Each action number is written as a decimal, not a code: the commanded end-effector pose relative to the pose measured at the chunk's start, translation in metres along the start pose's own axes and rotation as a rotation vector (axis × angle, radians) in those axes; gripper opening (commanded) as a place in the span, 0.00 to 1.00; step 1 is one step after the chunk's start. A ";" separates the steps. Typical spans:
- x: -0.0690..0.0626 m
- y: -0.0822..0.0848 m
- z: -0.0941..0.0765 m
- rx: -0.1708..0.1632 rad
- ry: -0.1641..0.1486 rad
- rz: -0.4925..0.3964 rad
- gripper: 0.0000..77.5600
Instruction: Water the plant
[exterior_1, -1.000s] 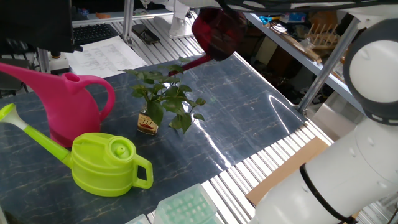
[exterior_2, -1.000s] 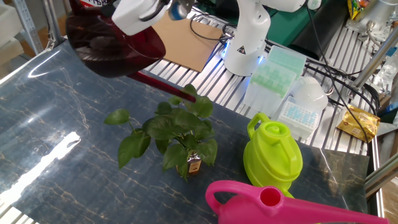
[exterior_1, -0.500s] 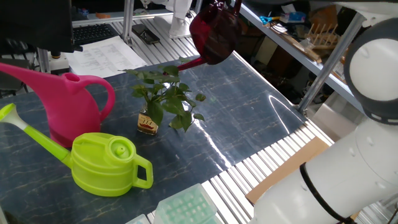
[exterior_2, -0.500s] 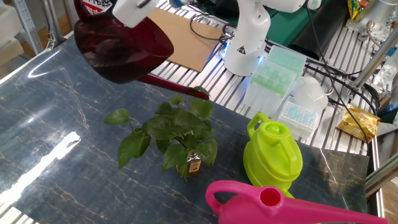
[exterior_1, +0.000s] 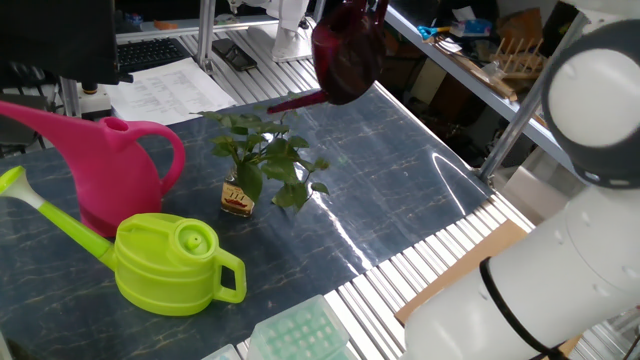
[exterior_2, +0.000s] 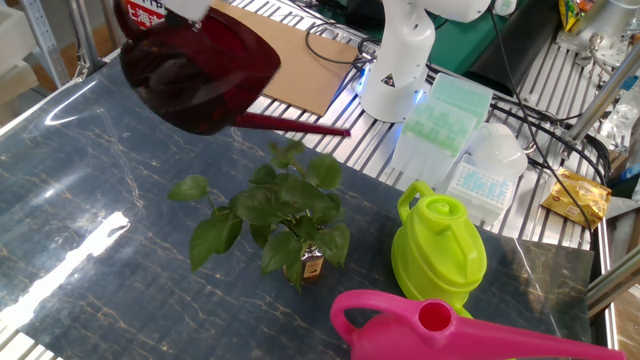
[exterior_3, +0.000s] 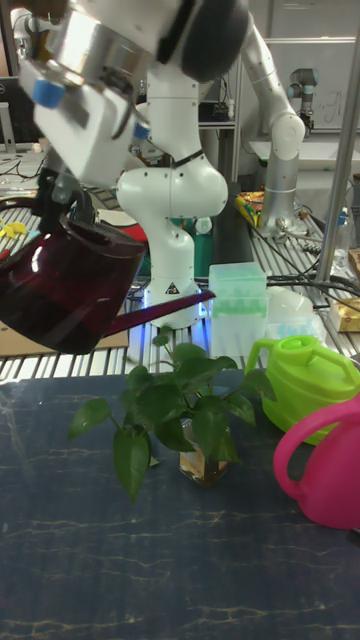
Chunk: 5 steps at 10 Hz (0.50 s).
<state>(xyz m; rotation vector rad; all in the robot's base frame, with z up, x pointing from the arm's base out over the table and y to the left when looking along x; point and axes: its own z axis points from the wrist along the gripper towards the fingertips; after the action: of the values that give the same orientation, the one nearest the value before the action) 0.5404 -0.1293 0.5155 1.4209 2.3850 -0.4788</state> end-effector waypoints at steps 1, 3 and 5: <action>-0.028 0.003 0.008 -0.060 0.108 -0.165 0.02; -0.037 0.005 0.016 -0.103 0.161 -0.248 0.02; -0.045 0.006 0.024 -0.123 0.174 -0.340 0.02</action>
<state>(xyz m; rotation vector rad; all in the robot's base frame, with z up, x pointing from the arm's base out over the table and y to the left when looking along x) 0.5582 -0.1567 0.5158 1.2014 2.6456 -0.3398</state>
